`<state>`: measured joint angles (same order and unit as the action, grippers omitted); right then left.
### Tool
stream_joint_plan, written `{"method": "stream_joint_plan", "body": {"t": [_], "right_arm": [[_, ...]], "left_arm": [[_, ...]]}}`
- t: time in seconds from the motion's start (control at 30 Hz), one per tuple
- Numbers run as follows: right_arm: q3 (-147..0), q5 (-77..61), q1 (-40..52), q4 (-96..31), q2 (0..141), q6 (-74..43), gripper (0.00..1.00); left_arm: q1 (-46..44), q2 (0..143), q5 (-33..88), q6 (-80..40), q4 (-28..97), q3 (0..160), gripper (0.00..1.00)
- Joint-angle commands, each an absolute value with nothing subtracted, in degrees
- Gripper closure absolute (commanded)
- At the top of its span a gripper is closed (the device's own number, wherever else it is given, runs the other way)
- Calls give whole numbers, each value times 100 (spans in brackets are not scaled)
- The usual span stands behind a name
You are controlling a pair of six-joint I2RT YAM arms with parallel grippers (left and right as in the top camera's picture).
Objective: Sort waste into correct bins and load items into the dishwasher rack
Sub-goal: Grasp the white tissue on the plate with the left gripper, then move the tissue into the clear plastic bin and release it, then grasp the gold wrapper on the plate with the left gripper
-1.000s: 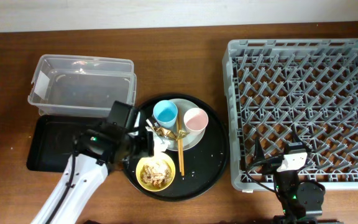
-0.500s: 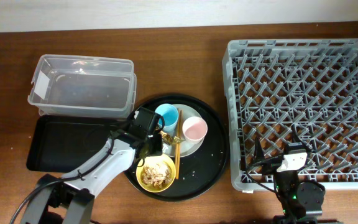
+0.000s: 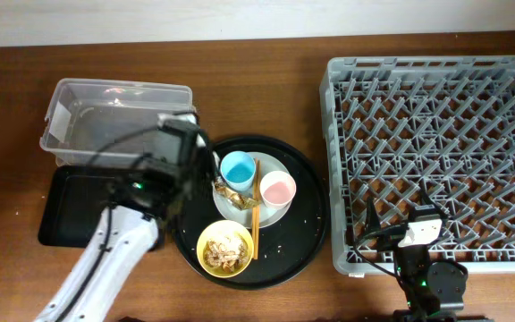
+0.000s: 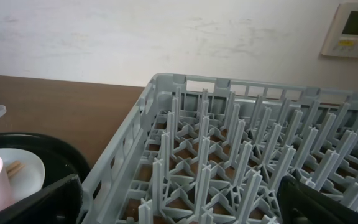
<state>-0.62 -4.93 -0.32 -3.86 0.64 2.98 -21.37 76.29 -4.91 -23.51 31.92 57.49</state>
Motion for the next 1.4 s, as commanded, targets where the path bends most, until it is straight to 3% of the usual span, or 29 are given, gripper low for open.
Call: {"method": "stream_joint_plan", "body": {"t": [0.0,0.07,0.17,0.2,0.23,0.27,0.43,0.6,0.73,0.83,1.0,1.03,1.37], "right_arm": [[-32,-462,-1,-410,32,276,2],[-32,-462,-1,-410,32,276,2],[-32,-462,-1,-410,32,276,2],[-32,-462,-1,-410,32,276,2],[-32,-462,-1,-410,32,276,2],[-32,-462,-1,-410,32,276,2],[-32,-460,-1,-410,32,279,2],[-32,-462,-1,-410,32,276,2],[-32,-460,-1,-410,32,276,2],[-32,-462,-1,-410,32,276,2],[-32,-462,-1,-410,32,276,2],[-32,-462,-1,-410,32,276,2],[-32,-462,-1,-410,32,276,2]], "left_arm": [[-1223,7590,-825,-1833,2639,6427,99],[-749,7977,-1527,-1835,2329,6405,99],[-344,9345,-1588,-1837,1608,6390,95],[-237,9743,-1586,-1837,1302,6390,75],[-165,10014,-1566,-1837,1090,6390,30],[-158,10075,-1564,-1835,945,6392,1],[-172,8949,-878,-1402,1258,6578,1],[-172,7140,1496,-1732,4556,6578,1],[-331,6713,1778,-1732,6377,6560,2],[-786,6716,1553,-2274,6173,6141,11],[-1260,6716,1546,-2783,5704,5336,63],[-1304,6716,1638,-2781,5701,5336,67],[-1304,6716,1787,-2781,5878,5336,68]]}}
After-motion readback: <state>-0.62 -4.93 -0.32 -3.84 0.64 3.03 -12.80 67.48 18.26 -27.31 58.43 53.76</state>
